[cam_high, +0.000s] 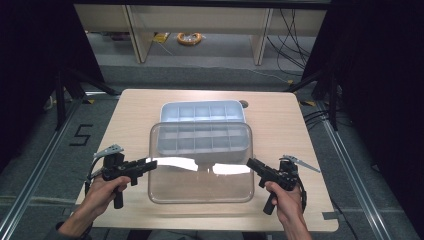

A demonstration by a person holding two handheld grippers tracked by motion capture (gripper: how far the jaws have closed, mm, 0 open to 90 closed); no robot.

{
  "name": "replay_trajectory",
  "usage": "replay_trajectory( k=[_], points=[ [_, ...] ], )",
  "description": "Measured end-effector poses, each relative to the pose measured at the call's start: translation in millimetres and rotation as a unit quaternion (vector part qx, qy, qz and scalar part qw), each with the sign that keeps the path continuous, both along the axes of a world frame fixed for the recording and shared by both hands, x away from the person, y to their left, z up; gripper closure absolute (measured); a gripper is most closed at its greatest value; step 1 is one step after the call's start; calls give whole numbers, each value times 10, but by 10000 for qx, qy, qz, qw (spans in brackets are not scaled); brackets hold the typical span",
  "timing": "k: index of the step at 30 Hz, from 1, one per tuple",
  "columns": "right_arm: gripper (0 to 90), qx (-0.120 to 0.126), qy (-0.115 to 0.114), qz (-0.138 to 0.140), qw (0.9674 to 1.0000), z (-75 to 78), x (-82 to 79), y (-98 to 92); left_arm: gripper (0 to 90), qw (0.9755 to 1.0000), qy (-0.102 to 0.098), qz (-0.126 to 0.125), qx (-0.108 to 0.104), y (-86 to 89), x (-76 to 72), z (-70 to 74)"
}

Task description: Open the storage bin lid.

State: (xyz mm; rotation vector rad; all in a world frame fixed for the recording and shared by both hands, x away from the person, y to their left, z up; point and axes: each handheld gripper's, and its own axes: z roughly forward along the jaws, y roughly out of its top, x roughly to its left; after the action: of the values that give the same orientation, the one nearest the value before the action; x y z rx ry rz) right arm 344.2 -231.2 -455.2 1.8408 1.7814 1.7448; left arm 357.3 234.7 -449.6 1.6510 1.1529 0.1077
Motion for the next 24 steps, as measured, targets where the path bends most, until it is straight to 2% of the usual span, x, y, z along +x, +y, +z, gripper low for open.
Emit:
replay_trajectory(
  k=[1,3,5,6,9,10,11,12,16,19,21,22,24],
  points=[
    [689,-139,-89,9,9999,-26,-1,-12,612,10000,23,-5,17,2,-11,-8],
    [687,9,-99,62,9999,-36,-26,-7,612,10000,19,-23,41,-2,-32,-26],
    [687,-146,-97,19,9998,-66,-45,-21,612,10000,56,-42,60,-14,-61,-50],
    [686,-68,-76,65,9999,-75,-64,-26,612,10000,51,-48,40,-25,-72,-61],
    [683,-153,14,-21,9999,-107,-96,-45,610,9998,82,-116,137,-32,-100,-77],
    [683,-73,35,11,10000,-107,-114,-53,610,9998,89,-139,58,-46,-106,-87],
    [681,-82,-35,1,10000,-128,-113,-55,608,9999,105,-104,88,-54,-121,-89],
    [681,-110,39,7,9999,-116,-136,-59,608,9999,83,-109,63,-59,-129,-99],
    [679,-135,43,-11,9999,-143,-181,-63,608,9998,131,-162,43,-61,-165,-129],
    [677,-193,43,5,9998,-170,-218,-58,607,9997,151,-186,103,-43,-179,-155],
    [672,-94,28,71,9999,-179,-240,-45,607,9997,179,-128,105,-41,-200,-171],
    [672,-170,80,51,9998,-192,-252,-39,607,9997,165,-131,100,-36,-213,-181],
    [672,-139,59,100,9998,-198,-266,-36,606,9997,171,-136,92,-35,-228,-186]
  ],
)
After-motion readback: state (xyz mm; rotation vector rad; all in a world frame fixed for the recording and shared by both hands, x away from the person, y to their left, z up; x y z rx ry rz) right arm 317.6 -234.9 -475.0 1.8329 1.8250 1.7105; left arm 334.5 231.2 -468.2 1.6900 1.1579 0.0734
